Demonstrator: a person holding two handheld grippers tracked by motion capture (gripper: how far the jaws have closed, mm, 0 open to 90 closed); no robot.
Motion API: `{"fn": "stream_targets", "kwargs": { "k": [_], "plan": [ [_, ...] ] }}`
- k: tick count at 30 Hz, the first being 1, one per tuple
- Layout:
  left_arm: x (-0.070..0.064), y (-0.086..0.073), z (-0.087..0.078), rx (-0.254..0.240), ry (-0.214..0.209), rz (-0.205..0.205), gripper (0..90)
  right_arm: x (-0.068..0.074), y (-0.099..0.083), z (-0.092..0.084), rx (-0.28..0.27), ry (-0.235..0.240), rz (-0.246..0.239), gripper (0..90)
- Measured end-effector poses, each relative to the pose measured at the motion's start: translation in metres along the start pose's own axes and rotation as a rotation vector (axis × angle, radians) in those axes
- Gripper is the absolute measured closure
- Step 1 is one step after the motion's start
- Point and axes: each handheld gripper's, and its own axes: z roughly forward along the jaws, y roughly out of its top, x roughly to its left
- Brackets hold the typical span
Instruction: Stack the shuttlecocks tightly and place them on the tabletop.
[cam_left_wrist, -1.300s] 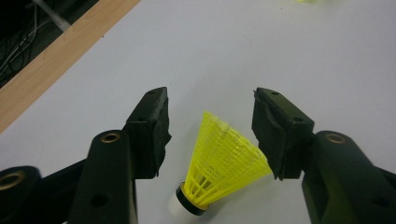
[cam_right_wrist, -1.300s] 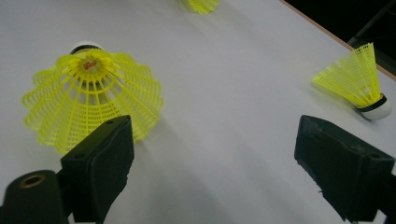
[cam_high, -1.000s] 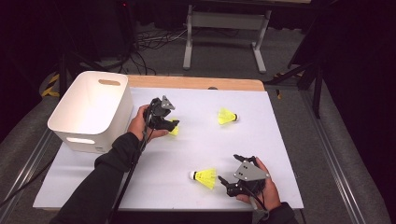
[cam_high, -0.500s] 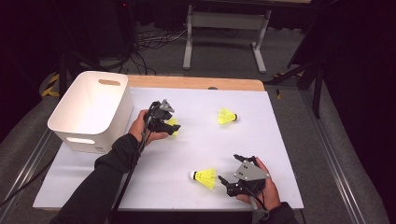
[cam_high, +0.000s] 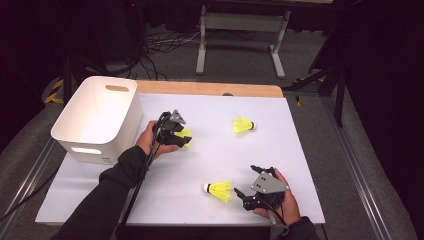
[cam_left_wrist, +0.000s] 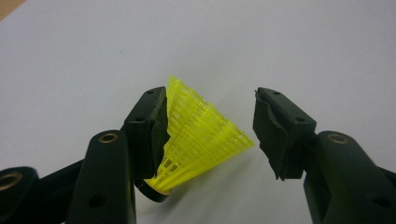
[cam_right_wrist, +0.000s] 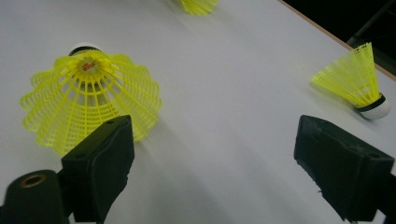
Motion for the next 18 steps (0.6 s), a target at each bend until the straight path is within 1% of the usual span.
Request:
{"fn": "stream_targets", "kwargs": {
  "k": [5, 7, 9, 11, 14, 16, 17, 18],
  "plan": [
    [-0.0007, -0.0009, -0.0018, -0.001, 0.012, -0.001, 45.0, -0.0003, -0.0001, -0.0001, -0.001, 0.000, 0.001, 13.1],
    [-0.0016, -0.0012, -0.0024, -0.001, 0.008, 0.002, 44.8, -0.0004, 0.0001, -0.0005, -0.002, 0.000, 0.002, 13.1],
    [-0.0029, -0.0018, -0.0034, 0.001, 0.014, 0.008, 44.4, -0.0005, 0.0003, -0.0009, -0.003, -0.003, 0.003, 13.1],
    [-0.0046, -0.0026, -0.0042, -0.002, 0.013, 0.009, 42.6, -0.0003, 0.0006, -0.0012, -0.006, -0.002, 0.001, 13.1],
    [-0.0064, -0.0032, -0.0061, 0.007, 0.026, 0.027, 42.4, -0.0003, 0.0007, -0.0010, -0.005, -0.001, 0.001, 13.1],
    [-0.0071, -0.0034, -0.0072, 0.001, 0.026, 0.023, 42.1, -0.0002, 0.0008, -0.0013, -0.006, -0.003, 0.000, 13.1],
    [-0.0071, -0.0031, -0.0078, -0.001, 0.033, 0.024, 41.3, -0.0002, 0.0008, -0.0013, -0.006, -0.004, 0.001, 13.0],
    [-0.0066, -0.0029, -0.0084, 0.002, 0.032, 0.032, 40.1, -0.0004, 0.0008, -0.0013, -0.007, -0.004, 0.003, 13.1]
  ]
}}
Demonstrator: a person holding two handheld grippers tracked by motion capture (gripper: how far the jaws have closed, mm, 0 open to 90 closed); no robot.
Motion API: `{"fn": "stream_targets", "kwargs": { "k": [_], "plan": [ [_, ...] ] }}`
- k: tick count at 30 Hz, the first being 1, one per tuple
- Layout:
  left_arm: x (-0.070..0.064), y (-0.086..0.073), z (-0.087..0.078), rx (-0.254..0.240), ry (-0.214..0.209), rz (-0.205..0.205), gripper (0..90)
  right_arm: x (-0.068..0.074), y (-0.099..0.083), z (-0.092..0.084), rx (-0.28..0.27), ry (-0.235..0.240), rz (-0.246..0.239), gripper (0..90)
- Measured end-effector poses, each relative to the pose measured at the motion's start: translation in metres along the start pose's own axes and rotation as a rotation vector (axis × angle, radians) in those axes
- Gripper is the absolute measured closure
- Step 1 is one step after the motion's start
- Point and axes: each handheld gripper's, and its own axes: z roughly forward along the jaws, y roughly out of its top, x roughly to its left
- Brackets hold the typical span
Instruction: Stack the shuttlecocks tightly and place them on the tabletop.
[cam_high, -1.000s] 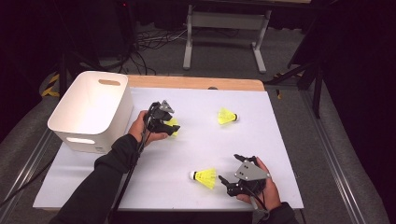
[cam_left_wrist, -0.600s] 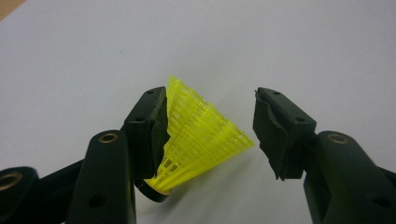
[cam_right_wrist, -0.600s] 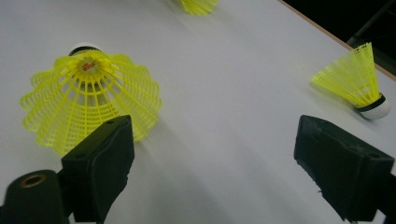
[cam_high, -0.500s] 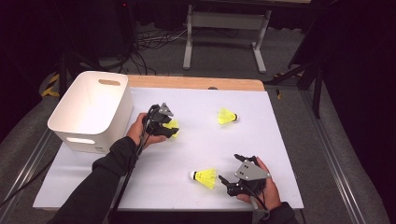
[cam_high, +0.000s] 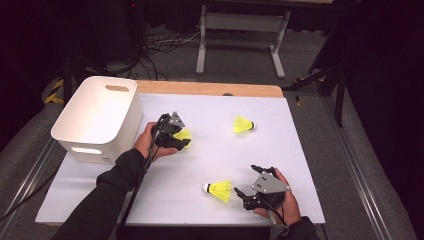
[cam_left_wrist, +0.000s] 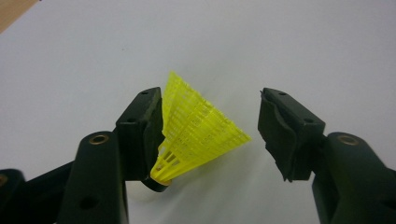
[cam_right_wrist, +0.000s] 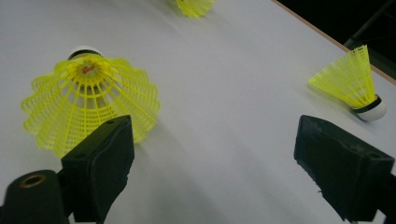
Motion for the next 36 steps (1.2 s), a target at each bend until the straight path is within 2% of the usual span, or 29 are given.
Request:
{"fn": "stream_targets", "kwargs": {
  "k": [6, 12, 17, 19, 21, 26, 34, 36],
  "plan": [
    [-0.002, 0.001, -0.007, -0.029, -0.006, 0.017, 37.1, 0.000, 0.000, -0.001, -0.003, 0.000, 0.002, 12.9],
    [-0.013, -0.003, -0.023, -0.066, 0.042, 0.075, 33.4, -0.002, 0.001, -0.003, -0.015, -0.007, 0.011, 12.9],
    [-0.025, -0.010, -0.038, -0.131, 0.060, 0.116, 31.3, -0.003, 0.002, -0.004, -0.023, -0.012, 0.016, 12.9],
    [-0.026, -0.012, -0.041, -0.137, 0.065, 0.120, 29.9, -0.003, 0.002, -0.004, -0.023, -0.013, 0.015, 12.9],
    [-0.031, -0.017, -0.049, -0.165, 0.076, 0.132, 29.5, -0.002, 0.002, -0.004, -0.025, -0.014, 0.014, 12.9],
    [-0.040, -0.027, -0.060, -0.197, 0.085, 0.144, 28.4, -0.002, 0.003, -0.005, -0.025, -0.014, 0.016, 13.1],
    [-0.057, -0.050, -0.077, -0.269, 0.113, 0.183, 25.0, 0.000, 0.006, -0.009, -0.058, -0.025, 0.017, 13.5],
    [-0.061, -0.058, -0.080, -0.293, 0.100, 0.191, 23.0, 0.001, 0.007, -0.010, -0.063, -0.023, 0.017, 13.5]
  ]
}}
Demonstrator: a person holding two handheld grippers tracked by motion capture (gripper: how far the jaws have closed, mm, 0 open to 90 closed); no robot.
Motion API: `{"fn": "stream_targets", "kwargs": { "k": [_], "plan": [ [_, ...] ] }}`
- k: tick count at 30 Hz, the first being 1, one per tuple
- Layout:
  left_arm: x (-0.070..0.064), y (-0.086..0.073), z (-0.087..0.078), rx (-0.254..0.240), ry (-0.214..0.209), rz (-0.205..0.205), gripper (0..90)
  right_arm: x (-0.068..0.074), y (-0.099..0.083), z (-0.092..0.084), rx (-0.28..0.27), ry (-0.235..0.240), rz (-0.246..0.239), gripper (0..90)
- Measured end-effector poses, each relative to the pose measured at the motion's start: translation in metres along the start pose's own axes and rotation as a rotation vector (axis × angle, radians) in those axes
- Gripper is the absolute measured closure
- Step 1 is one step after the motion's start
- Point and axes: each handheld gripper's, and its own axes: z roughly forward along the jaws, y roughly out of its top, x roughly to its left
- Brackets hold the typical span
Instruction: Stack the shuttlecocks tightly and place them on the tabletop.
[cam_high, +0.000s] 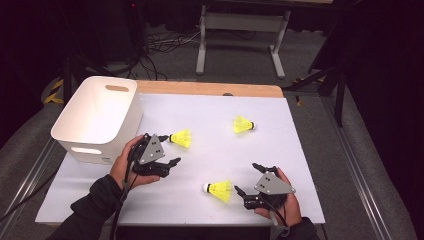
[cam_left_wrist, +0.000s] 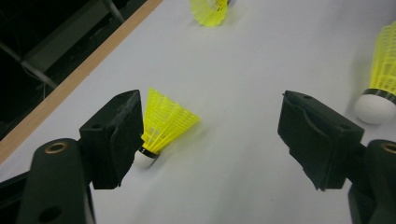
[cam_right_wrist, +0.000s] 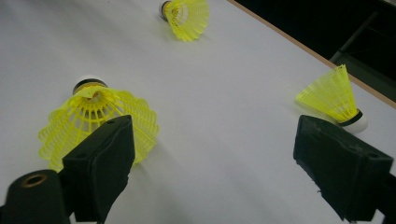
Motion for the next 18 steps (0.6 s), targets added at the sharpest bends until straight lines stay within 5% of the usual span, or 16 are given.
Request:
{"fn": "stream_targets", "kwargs": {
  "k": [11, 18],
  "plan": [
    [-0.010, -0.032, -0.017, -0.094, -0.011, -0.044, 16.2, 0.002, 0.003, -0.002, -0.009, 0.004, -0.001, 13.5],
    [-0.018, -0.049, -0.022, -0.089, -0.014, -0.014, 16.0, 0.004, 0.003, 0.000, 0.016, 0.015, 0.000, 13.7]
  ]
}}
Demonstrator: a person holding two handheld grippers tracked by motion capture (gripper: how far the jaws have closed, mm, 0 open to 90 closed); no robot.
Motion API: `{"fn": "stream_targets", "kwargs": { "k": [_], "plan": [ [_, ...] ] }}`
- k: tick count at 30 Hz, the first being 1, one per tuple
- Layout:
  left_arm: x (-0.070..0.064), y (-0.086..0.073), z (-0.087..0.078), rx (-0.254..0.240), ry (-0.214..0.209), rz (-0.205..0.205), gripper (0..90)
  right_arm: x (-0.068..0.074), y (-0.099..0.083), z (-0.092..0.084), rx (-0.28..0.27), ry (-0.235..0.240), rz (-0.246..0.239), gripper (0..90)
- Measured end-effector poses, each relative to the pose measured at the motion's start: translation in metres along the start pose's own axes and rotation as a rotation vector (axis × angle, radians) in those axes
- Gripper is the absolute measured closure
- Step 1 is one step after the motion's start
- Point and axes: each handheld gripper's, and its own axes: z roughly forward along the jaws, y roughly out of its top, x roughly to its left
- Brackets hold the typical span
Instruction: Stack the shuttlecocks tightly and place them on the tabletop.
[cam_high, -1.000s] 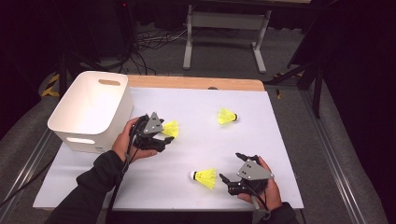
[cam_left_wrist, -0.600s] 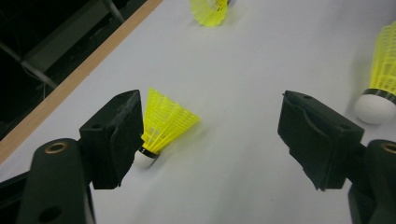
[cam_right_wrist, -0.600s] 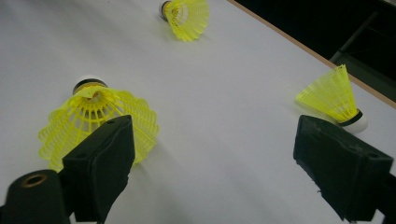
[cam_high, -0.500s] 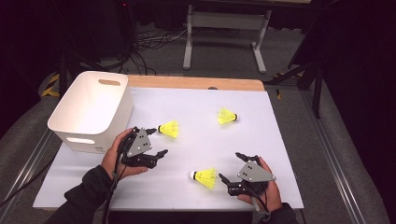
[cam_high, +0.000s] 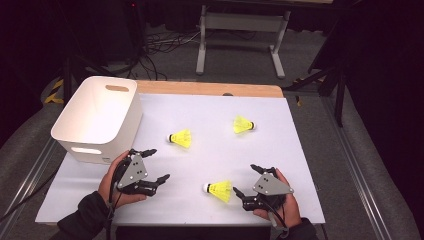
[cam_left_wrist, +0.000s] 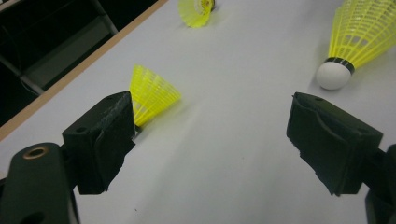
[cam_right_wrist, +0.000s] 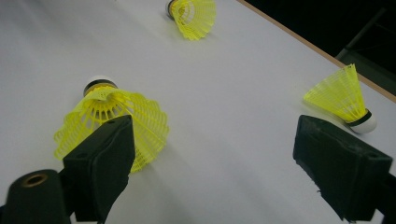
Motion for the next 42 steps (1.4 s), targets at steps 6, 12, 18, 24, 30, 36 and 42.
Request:
{"fn": "stream_targets", "kwargs": {
  "k": [6, 12, 18, 24, 30, 36, 42],
  "plan": [
    [-0.003, -0.018, -0.007, 0.013, -0.019, -0.018, 14.2, 0.000, -0.001, -0.003, 0.000, 0.007, 0.008, 13.8],
    [-0.001, -0.032, -0.019, 0.015, -0.001, -0.053, 12.5, 0.003, -0.003, -0.006, 0.008, 0.022, 0.012, 13.7],
    [0.003, -0.044, -0.030, 0.007, 0.013, -0.090, 10.3, 0.006, -0.004, -0.006, 0.018, 0.039, 0.012, 13.8],
    [0.007, -0.053, -0.040, 0.004, 0.032, -0.119, 8.6, 0.009, -0.003, -0.005, 0.024, 0.071, 0.007, 15.2],
    [0.012, -0.062, -0.052, -0.016, 0.048, -0.162, 8.2, 0.012, -0.003, -0.005, 0.029, 0.119, 0.012, 16.9],
    [0.014, -0.068, -0.062, -0.030, 0.070, -0.186, 8.1, 0.014, -0.001, -0.004, 0.034, 0.173, 0.023, 18.7],
    [0.018, -0.074, -0.071, -0.049, 0.090, -0.209, 7.9, 0.019, -0.002, -0.003, 0.052, 0.224, 0.039, 22.6]
  ]
}}
